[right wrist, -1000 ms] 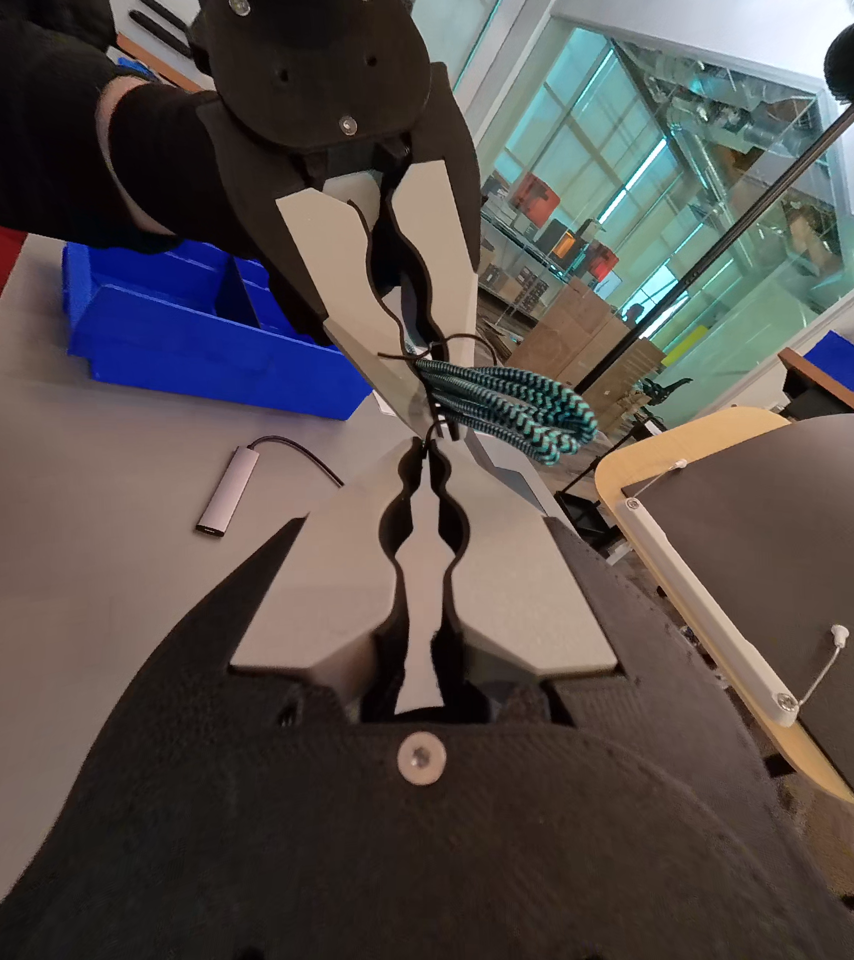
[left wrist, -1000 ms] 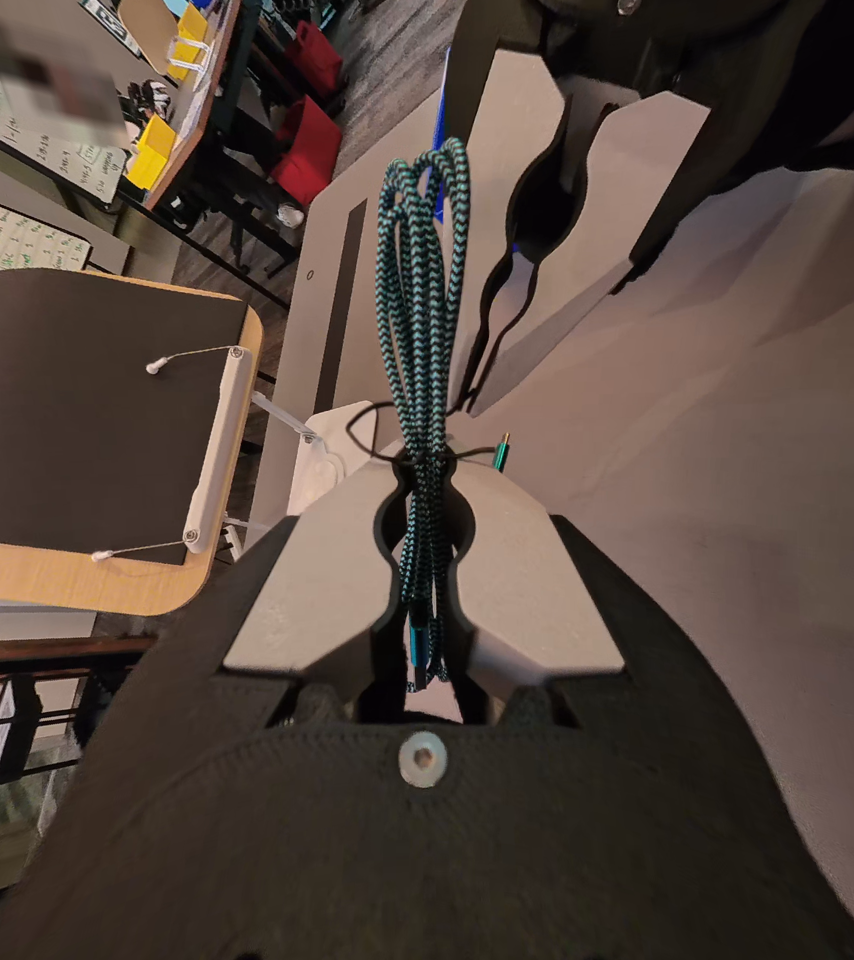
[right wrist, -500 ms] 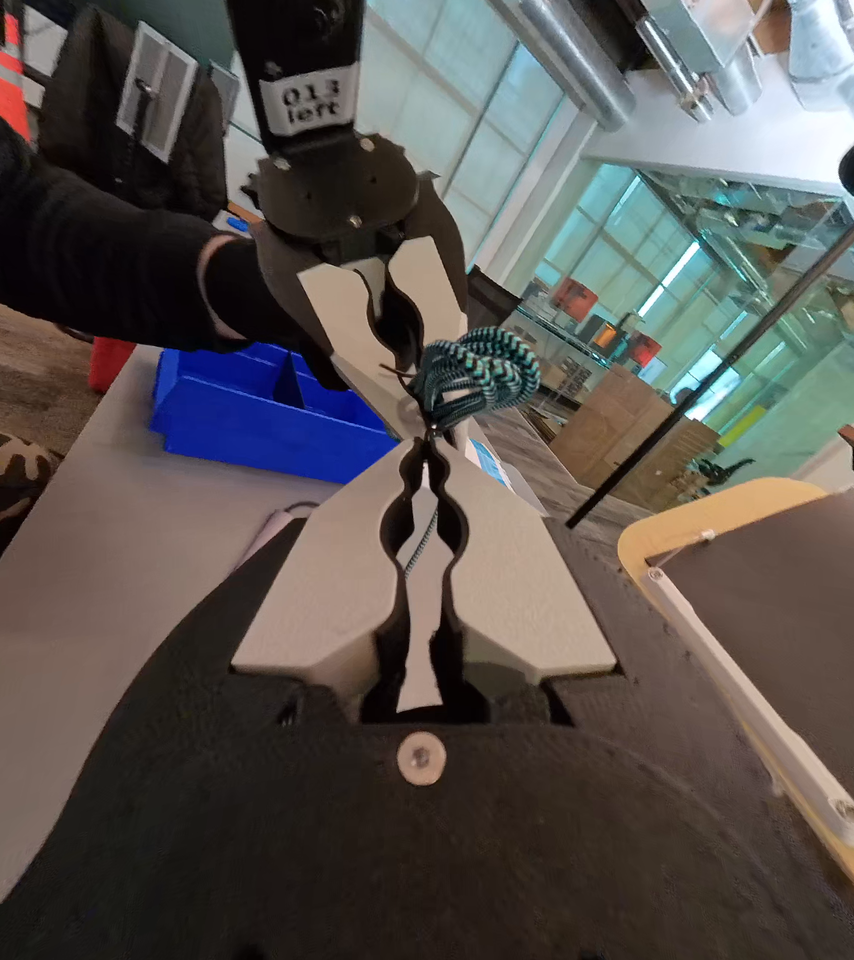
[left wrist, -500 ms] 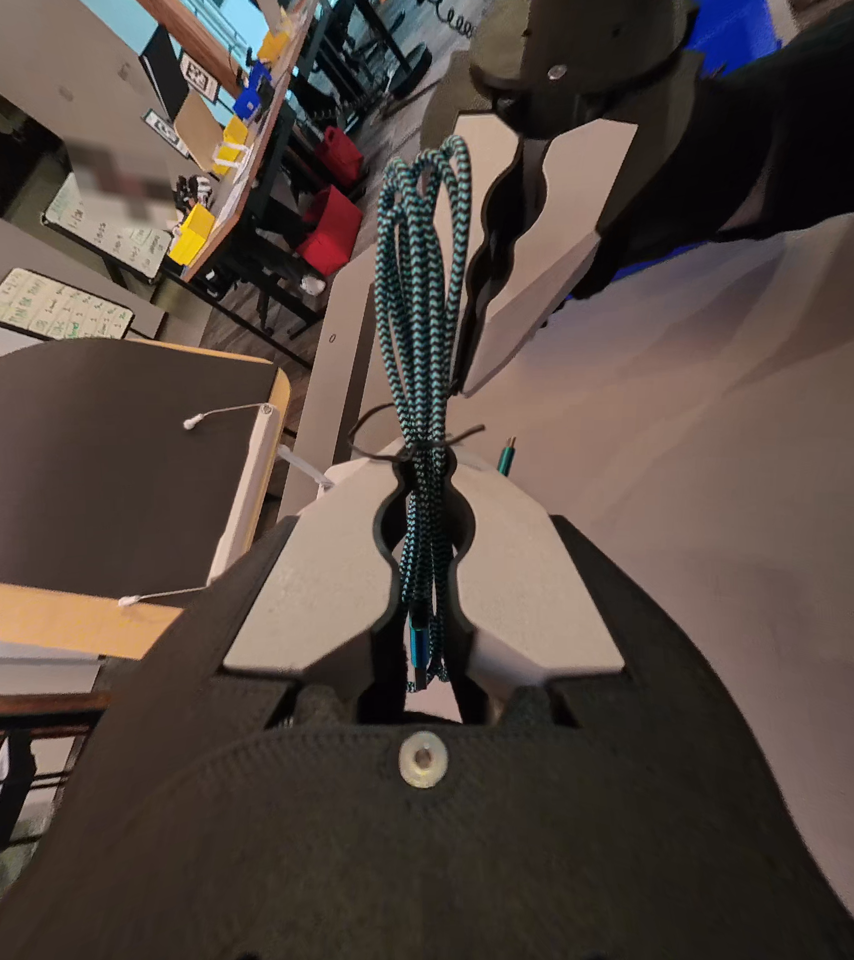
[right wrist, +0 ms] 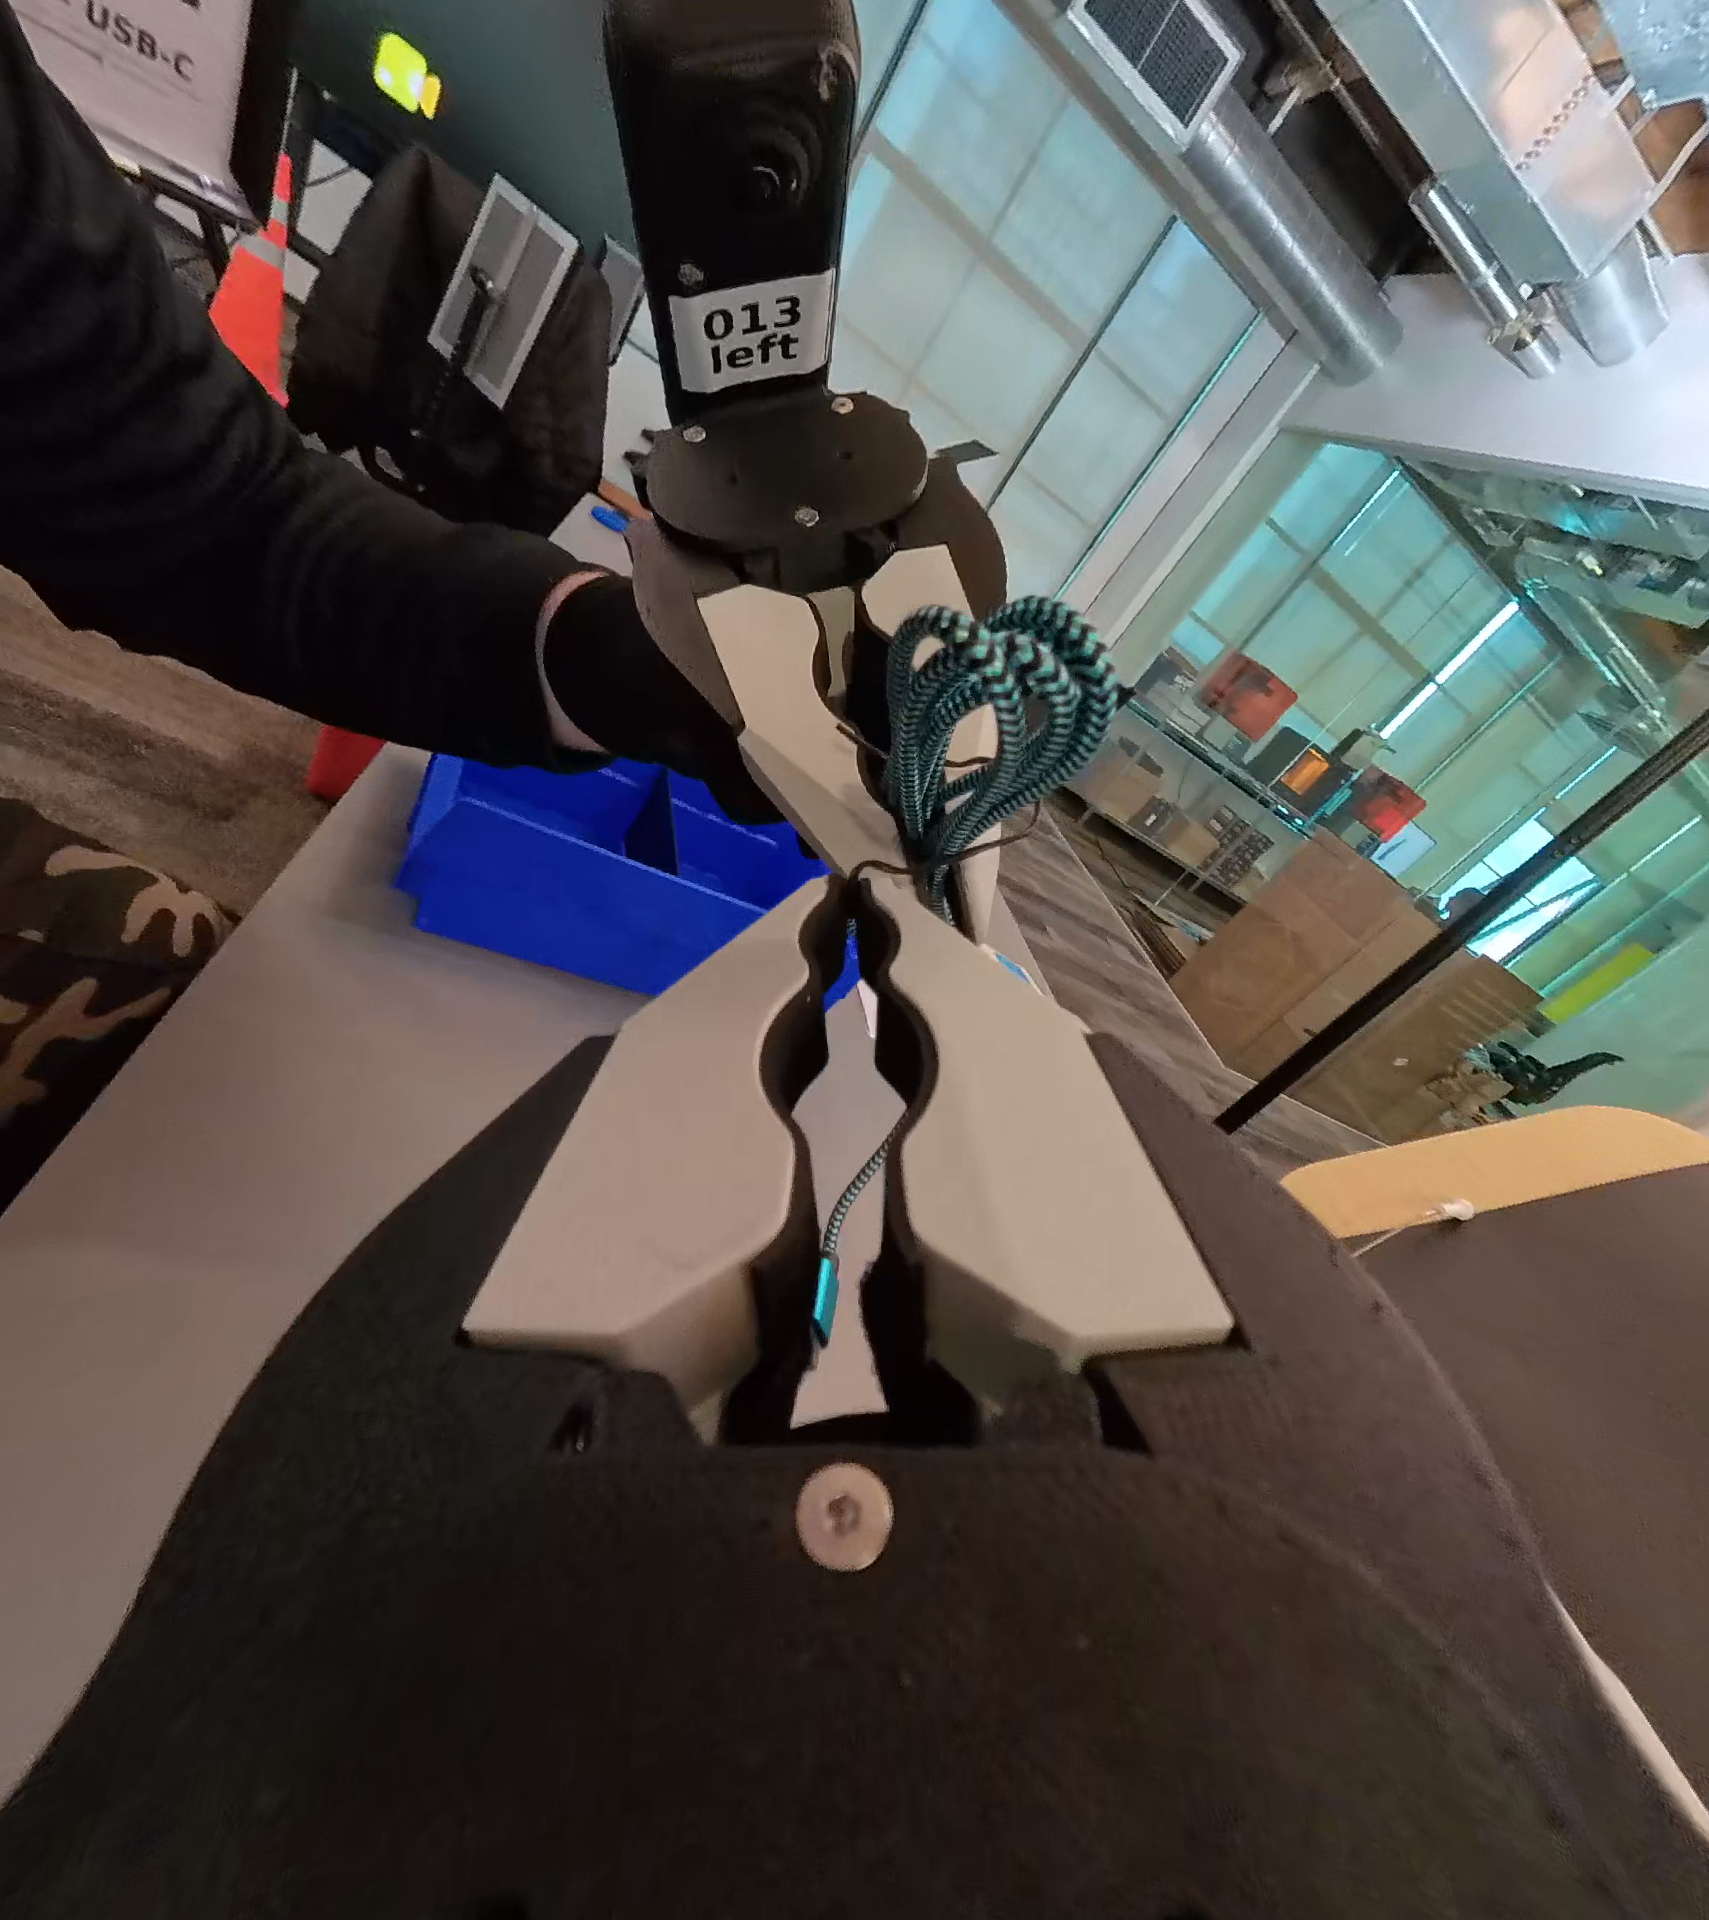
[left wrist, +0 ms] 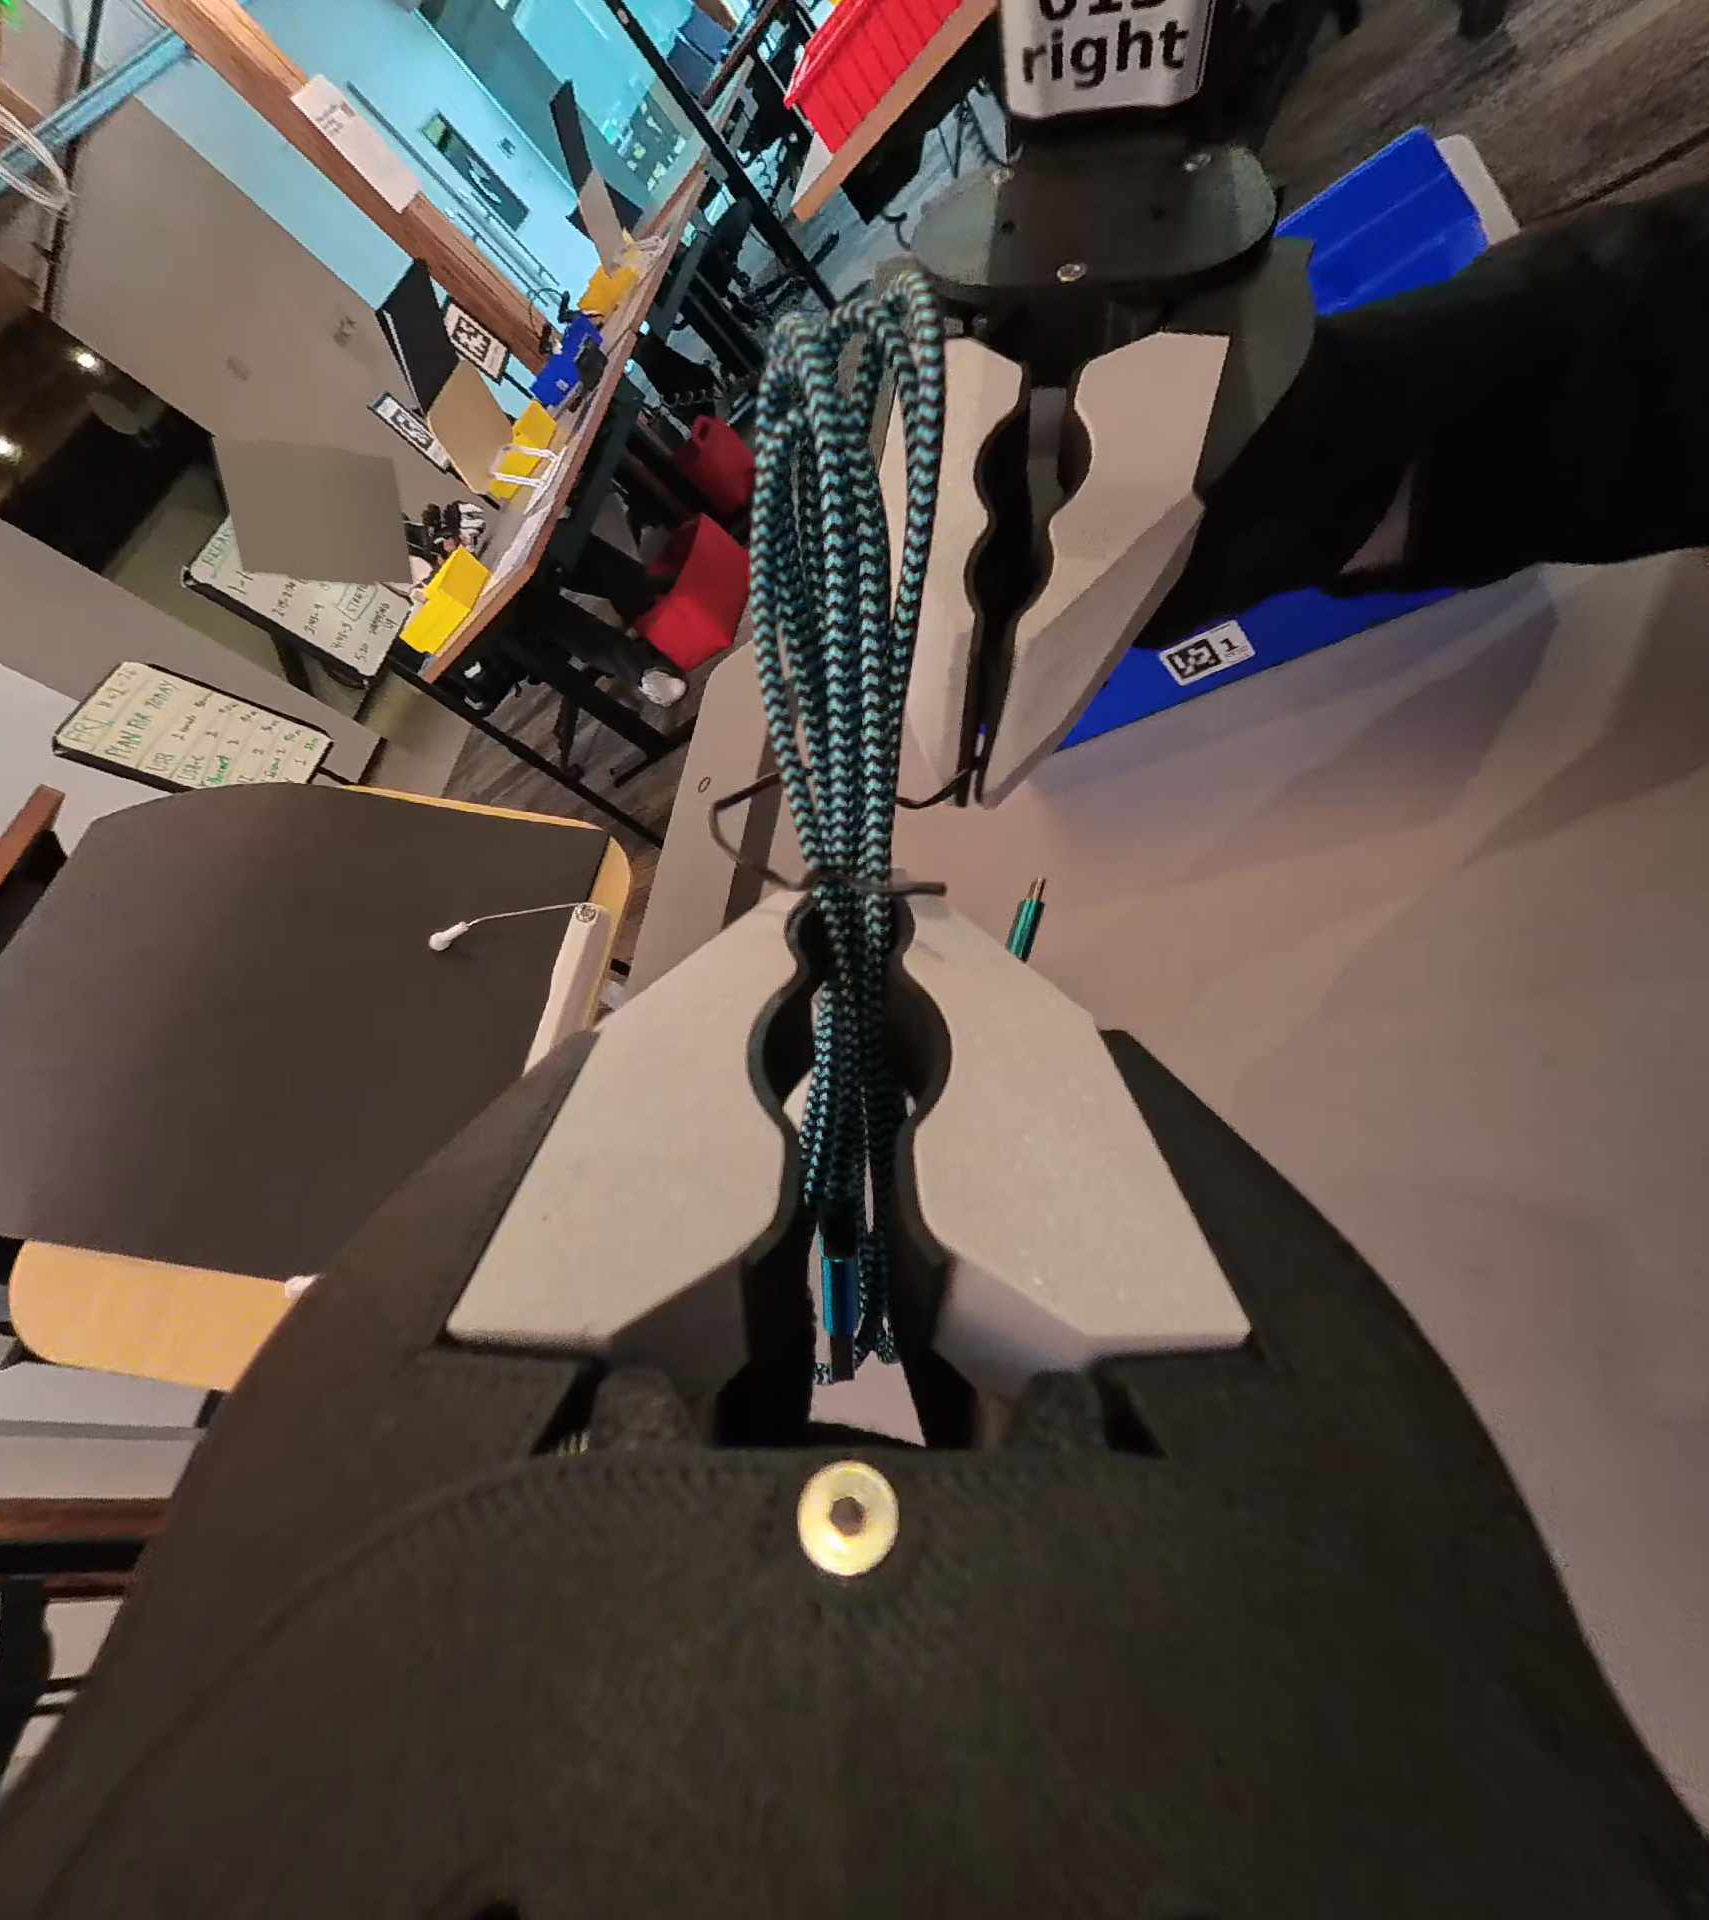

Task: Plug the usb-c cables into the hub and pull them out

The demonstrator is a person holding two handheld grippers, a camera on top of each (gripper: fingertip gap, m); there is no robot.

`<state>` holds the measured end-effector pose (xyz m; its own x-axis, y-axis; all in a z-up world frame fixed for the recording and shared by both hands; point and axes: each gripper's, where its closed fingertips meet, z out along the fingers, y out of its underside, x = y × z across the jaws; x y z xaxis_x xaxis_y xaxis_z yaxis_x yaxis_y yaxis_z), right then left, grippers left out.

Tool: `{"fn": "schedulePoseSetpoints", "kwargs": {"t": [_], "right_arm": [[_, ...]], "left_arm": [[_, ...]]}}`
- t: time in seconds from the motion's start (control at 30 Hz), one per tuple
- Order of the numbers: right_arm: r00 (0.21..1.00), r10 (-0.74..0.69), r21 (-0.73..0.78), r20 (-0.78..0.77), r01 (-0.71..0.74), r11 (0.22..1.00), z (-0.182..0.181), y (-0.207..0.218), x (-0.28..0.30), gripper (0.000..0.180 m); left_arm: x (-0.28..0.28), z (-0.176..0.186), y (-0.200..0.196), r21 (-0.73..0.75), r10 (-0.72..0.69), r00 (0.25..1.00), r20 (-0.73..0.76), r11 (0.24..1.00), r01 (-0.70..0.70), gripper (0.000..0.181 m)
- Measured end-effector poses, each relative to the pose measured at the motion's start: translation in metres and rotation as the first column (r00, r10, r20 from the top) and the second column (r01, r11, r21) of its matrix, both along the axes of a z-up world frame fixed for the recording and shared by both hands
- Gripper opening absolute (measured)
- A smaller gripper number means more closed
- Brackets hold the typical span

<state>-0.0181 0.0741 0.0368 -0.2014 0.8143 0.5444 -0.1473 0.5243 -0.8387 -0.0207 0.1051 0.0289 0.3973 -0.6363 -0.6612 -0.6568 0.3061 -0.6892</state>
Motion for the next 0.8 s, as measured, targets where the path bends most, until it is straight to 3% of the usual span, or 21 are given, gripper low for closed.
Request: {"fn": "schedulePoseSetpoints", "kwargs": {"t": [0.17,0.23,0.57,0.8], "right_arm": [[1.0,-0.014,-0.013,0.005,0.014,1.0,0.003,0.006,0.003,0.0],[0.999,-0.044,-0.021,0.009,0.044,0.999,0.004,0.01,0.001,0.016],[0.992,-0.094,-0.166,0.081,0.106,0.98,-0.005,0.019,-0.008,0.037],[0.989,-0.121,-0.255,0.088,0.14,0.957,-0.007,0.029,-0.008,0.031]], "left_arm": [[0.0,0.002,0.003,0.036,0.024,1.0,-0.009,0.999,-0.023,0.003],[0.001,0.003,0.004,0.054,0.032,0.999,-0.018,0.998,-0.031,0.004],[0.005,0.005,0.011,0.09,0.06,0.998,-0.021,0.994,-0.058,0.004],[0.005,0.004,0.013,0.095,0.074,0.997,-0.022,0.993,-0.072,0.004]]}}
